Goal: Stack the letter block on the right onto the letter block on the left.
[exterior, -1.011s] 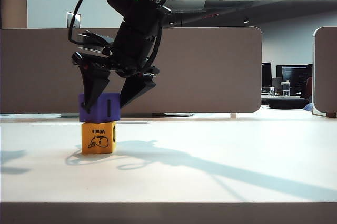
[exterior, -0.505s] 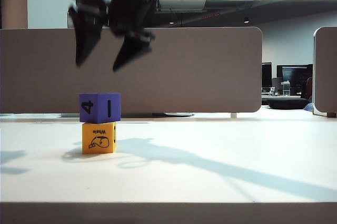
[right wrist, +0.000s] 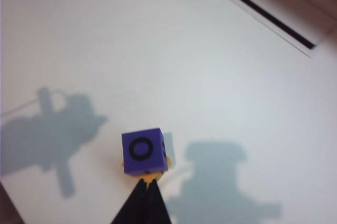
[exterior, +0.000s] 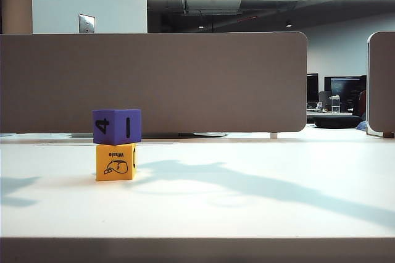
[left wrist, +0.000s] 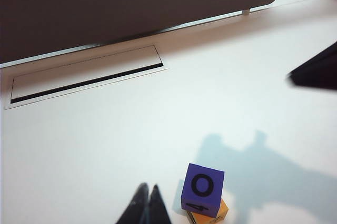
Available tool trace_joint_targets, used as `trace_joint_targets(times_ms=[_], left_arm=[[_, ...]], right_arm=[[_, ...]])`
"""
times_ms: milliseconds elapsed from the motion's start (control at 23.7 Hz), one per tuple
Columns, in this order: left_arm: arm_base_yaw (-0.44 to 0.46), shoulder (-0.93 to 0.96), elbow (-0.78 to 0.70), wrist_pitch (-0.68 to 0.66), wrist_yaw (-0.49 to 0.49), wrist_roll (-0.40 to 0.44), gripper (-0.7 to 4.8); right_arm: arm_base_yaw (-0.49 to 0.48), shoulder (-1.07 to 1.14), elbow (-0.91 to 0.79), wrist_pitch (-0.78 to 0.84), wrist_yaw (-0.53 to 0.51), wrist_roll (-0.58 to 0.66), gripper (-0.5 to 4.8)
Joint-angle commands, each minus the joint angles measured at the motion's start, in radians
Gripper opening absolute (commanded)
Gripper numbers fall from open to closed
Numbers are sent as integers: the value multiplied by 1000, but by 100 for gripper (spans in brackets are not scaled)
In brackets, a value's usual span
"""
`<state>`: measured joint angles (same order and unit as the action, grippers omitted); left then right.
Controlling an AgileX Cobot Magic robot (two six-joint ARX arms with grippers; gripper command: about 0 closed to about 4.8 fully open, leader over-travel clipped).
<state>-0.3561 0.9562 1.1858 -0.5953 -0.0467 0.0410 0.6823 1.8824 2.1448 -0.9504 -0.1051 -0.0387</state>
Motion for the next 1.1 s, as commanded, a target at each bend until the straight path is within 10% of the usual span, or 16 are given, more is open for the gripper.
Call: trace_joint_targets(times_ms=[42, 505, 1095], left_arm=[[-1, -8, -3, 14, 49, -1, -6], [-2, -202, -220, 111, 74, -55, -6], [-1, -478, -650, 311, 76, -100, -6]], right_arm=[[-47, -89, 2, -113, -1, -8, -8], [-101, -361, -85, -156, 92, -45, -8], [-101, -1081, -1051, 254, 351, -6, -8]])
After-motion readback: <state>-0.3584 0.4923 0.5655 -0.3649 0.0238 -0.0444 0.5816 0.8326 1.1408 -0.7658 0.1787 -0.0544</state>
